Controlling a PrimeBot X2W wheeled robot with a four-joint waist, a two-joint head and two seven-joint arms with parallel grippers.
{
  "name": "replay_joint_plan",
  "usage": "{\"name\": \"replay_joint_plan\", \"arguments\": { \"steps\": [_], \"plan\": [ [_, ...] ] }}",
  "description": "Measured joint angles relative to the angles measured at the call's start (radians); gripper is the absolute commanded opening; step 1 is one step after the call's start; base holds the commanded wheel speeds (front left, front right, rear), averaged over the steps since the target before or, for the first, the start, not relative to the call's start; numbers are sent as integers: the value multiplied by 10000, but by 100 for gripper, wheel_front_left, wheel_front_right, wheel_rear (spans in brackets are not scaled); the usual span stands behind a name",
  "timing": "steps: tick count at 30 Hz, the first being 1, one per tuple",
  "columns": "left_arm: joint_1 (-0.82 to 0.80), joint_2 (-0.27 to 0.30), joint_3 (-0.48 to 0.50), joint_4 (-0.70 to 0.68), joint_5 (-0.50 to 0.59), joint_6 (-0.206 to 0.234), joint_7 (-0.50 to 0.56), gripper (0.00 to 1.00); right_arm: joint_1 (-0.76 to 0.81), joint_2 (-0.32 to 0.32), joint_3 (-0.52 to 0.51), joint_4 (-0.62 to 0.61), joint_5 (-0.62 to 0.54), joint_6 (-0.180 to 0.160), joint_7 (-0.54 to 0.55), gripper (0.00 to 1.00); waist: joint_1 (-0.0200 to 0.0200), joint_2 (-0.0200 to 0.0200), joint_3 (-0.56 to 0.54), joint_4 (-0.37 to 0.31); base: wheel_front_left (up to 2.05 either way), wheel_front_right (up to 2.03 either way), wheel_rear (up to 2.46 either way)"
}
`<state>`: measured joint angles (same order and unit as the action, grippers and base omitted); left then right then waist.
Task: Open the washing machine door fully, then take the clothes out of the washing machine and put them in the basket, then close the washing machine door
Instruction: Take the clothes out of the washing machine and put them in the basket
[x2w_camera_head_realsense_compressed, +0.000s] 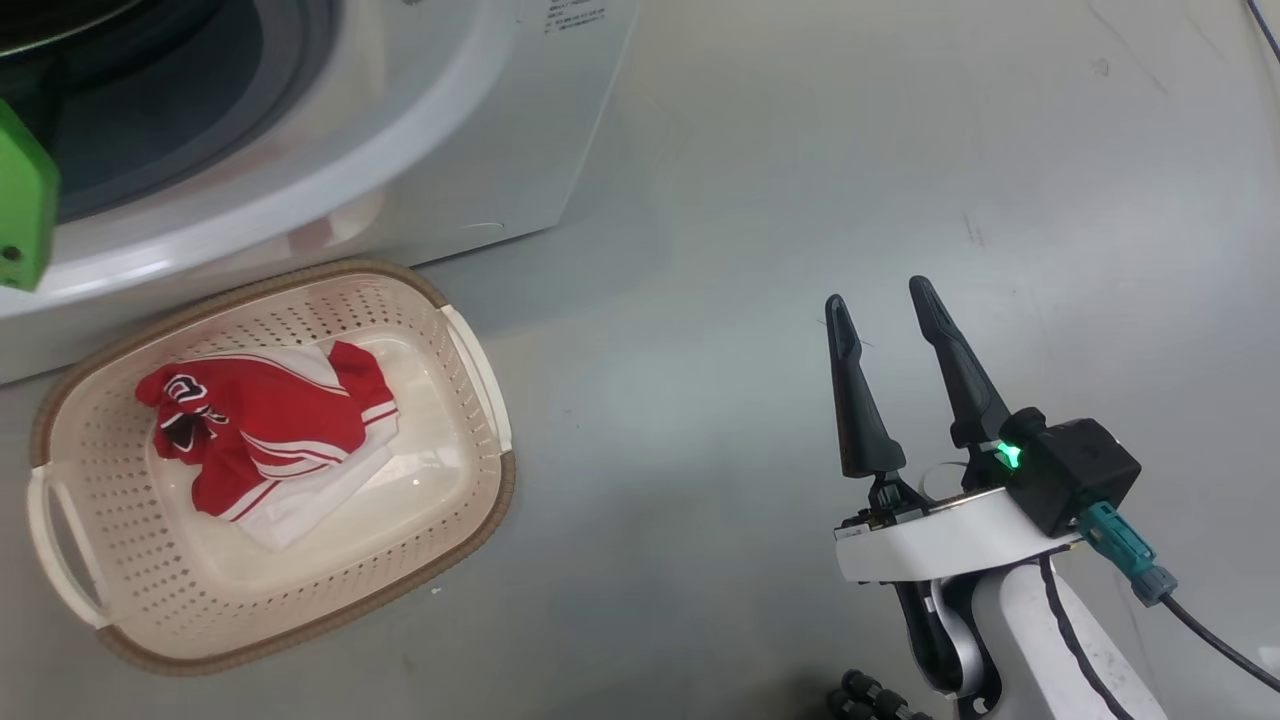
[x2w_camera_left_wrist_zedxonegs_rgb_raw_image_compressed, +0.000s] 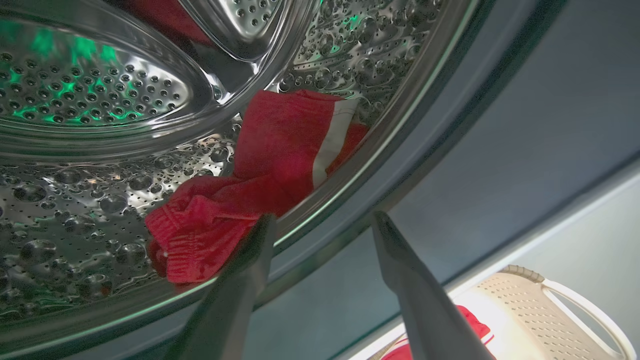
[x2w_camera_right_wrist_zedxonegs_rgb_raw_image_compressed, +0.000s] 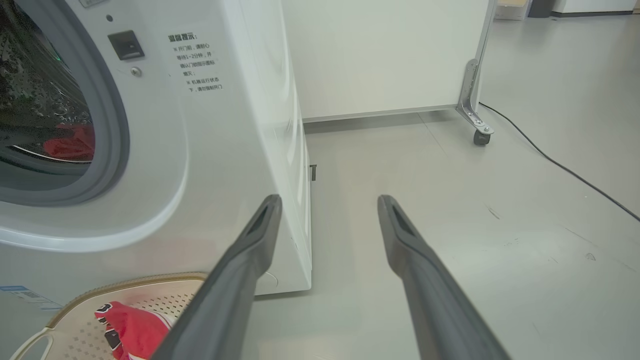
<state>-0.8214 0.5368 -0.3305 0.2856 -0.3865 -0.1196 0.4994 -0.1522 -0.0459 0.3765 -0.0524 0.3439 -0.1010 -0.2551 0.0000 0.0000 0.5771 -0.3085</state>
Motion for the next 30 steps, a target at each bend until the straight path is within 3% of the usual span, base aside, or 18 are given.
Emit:
{"name": "replay_joint_plan", "arguments": {
  "steps": [13,30],
  "plan": [
    [-1989,1747,148,447,42,-15,1438,100,-345,8,546,-314,869,-163,0,100,0,0,1003,-914,0,0,0],
    [-2757,2777,911,1499,-84,-54,1996,100,-913,29,623,-610,1068,-178,-2,100,1,0,2076,-1558,0,0,0]
  ]
}}
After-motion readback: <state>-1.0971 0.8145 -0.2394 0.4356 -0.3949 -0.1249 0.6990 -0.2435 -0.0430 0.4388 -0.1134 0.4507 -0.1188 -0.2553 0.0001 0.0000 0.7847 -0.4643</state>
